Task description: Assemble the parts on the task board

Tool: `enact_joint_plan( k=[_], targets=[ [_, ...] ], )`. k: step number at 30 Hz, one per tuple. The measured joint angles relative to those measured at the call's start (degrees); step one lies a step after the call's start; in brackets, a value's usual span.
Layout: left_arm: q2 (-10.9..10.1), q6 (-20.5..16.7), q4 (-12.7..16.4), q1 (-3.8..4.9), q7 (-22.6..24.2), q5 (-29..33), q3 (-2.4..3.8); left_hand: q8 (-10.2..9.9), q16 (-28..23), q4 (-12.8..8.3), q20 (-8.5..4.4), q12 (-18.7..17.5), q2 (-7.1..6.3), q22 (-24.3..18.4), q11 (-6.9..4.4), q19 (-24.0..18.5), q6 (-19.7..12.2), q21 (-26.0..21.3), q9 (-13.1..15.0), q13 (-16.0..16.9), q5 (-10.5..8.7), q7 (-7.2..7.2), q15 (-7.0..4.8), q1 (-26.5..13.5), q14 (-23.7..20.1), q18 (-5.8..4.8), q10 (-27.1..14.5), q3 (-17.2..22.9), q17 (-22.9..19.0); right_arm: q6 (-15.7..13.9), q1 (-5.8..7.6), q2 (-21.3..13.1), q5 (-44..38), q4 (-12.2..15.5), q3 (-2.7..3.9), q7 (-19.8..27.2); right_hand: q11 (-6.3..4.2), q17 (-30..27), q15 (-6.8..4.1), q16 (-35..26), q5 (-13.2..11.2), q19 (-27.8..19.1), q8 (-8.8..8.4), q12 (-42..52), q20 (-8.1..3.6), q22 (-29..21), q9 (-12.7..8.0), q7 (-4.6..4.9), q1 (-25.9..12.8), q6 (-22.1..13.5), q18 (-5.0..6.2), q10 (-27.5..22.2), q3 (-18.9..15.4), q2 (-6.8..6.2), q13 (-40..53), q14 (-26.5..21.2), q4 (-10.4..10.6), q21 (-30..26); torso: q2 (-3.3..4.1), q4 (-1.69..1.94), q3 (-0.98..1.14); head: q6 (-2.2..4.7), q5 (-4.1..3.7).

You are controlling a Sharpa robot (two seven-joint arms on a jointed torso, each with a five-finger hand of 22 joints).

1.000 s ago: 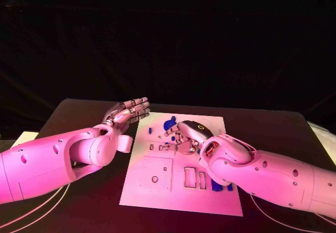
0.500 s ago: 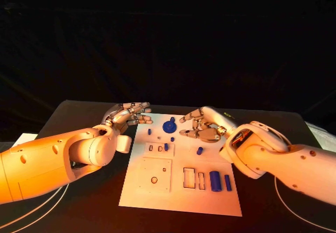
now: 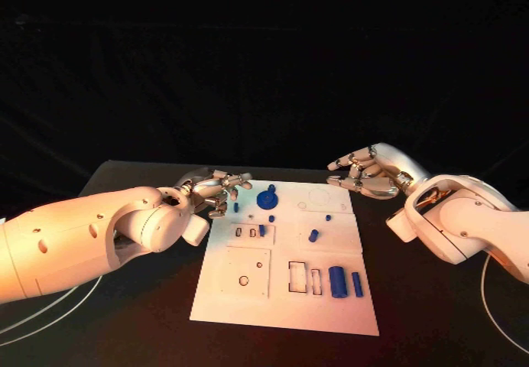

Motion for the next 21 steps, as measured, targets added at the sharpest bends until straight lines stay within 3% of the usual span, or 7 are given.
enact_joint_plan(
  k=[2,4,7,11,16,17,21],
  targets=[
    [0.8,1.8,-0.7,0.92,-4.9,-3.9,-0.02,1.5,0.7,1.7,0.03,4.4,0.82,4.1,0.20,1.0,-0.5,3.1,1.3,4.7,0.00,-0.27,-0.06,-0.8,0.0,0.01,0.5,-0.9,0.0,0.1,0.04,-0.2,0.9,-0.2,-0.02,0.1,0.00,0.0,0.00,0.0,0.0,0.0,0.00,0.0,0.00,0.0,0.0,0.00,0.0,0.0,0.00,0.0,0.0,0.00,0.0,0.0,0.0,0.0,-0.22,-0.01,0.16,-0.14,0.08],
    [2.2,4.2,-1.8,2.14,-10.4,-8.9,-0.01,3.2,0.7,3.2,0.18,7.6,1.17,6.6,0.08,1.2,-1.0,4.9,2.8,8.3,0.00,-0.42,-0.06,-1.2,0.0,-0.86,1.2,-2.3,0.0,0.2,0.10,-0.2,1.6,-0.6,-0.03,0.3,0.21,0.0,0.00,0.0,0.0,0.0,0.00,-0.3,0.00,0.0,0.0,0.00,0.0,0.0,0.00,-0.2,0.0,0.00,-0.2,0.0,0.0,0.0,-0.42,-0.01,0.28,-0.24,0.12],
    [4.0,7.9,-2.9,3.22,-17.0,-15.8,0.04,5.3,0.7,5.3,0.18,10.2,1.08,8.1,-0.17,1.2,-1.5,6.0,4.8,11.4,0.00,-0.72,-0.06,-1.9,0.0,-0.86,1.7,-4.4,0.0,0.4,0.13,-0.2,2.3,-1.1,-0.06,0.4,0.21,0.0,0.00,0.0,0.0,0.0,0.00,-0.3,0.00,0.0,0.0,0.00,0.0,0.0,0.00,-0.2,0.0,0.00,-0.2,0.0,0.0,0.0,-0.76,-0.04,0.53,-0.52,0.29],
    [7.2,13.4,-4.9,4.07,-25.0,-25.3,0.01,8.7,0.7,9.9,0.18,11.6,1.03,9.2,-0.31,1.2,-3.1,6.6,8.2,13.7,-0.41,-1.08,-0.48,-2.7,0.0,-0.86,1.8,-9.0,0.0,0.7,0.13,-0.1,2.9,-1.6,-0.12,0.5,0.21,0.0,0.00,0.0,0.0,0.0,0.00,-0.5,0.00,-0.1,0.0,0.00,0.0,0.0,0.00,-0.2,0.0,0.00,-0.4,0.0,0.0,0.0,-1.13,-0.20,0.87,-0.77,0.45],
    [11.1,18.9,-8.3,4.52,-31.3,-34.2,-0.04,11.7,0.7,10.6,-0.44,14.8,2.68,9.8,-0.91,1.8,-3.5,8.6,11.5,17.5,-1.79,-1.44,-0.89,-4.4,0.0,-0.98,3.9,-13.1,0.0,1.1,0.14,-0.1,3.3,-2.1,-0.18,0.5,0.06,-0.1,0.00,0.0,0.0,0.0,0.00,-0.9,0.00,-0.1,0.0,0.00,0.0,0.0,0.00,-0.4,0.0,0.00,-0.7,0.0,0.0,0.0,-1.45,-0.33,1.16,-1.15,0.63],
    [11.7,19.6,-8.8,4.56,-32.1,-35.5,-0.05,12.4,0.7,10.6,-0.44,15.5,2.92,9.8,-1.21,1.8,-3.6,9.0,12.3,18.3,-2.00,-1.60,-1.09,-4.7,0.0,-1.73,4.4,-14.1,0.0,1.2,0.14,-0.1,3.4,-2.2,-0.18,0.5,0.01,-0.1,0.00,0.0,0.0,0.0,0.00,-0.9,0.00,-0.1,0.0,-0.01,0.0,0.0,0.00,-0.4,0.0,0.00,-0.7,0.0,0.0,0.0,-1.49,-0.37,1.21,-1.19,0.69],
    [13.9,22.0,-10.8,4.76,-34.5,-39.6,-0.06,14.0,0.7,10.6,-0.64,17.6,3.10,9.8,-1.55,2.0,-3.5,10.0,14.2,20.8,-2.00,-2.13,-1.19,-5.6,0.1,-1.74,5.9,-16.6,0.0,1.4,0.14,0.0,3.5,-2.5,-0.23,0.5,0.21,-0.1,0.00,-0.2,0.0,-0.1,0.00,-1.1,0.14,-0.2,0.0,-0.01,0.0,0.0,0.00,-0.6,0.0,0.00,-0.9,0.0,0.0,0.0,-1.66,-0.47,1.40,-1.39,0.87]
  ],
)
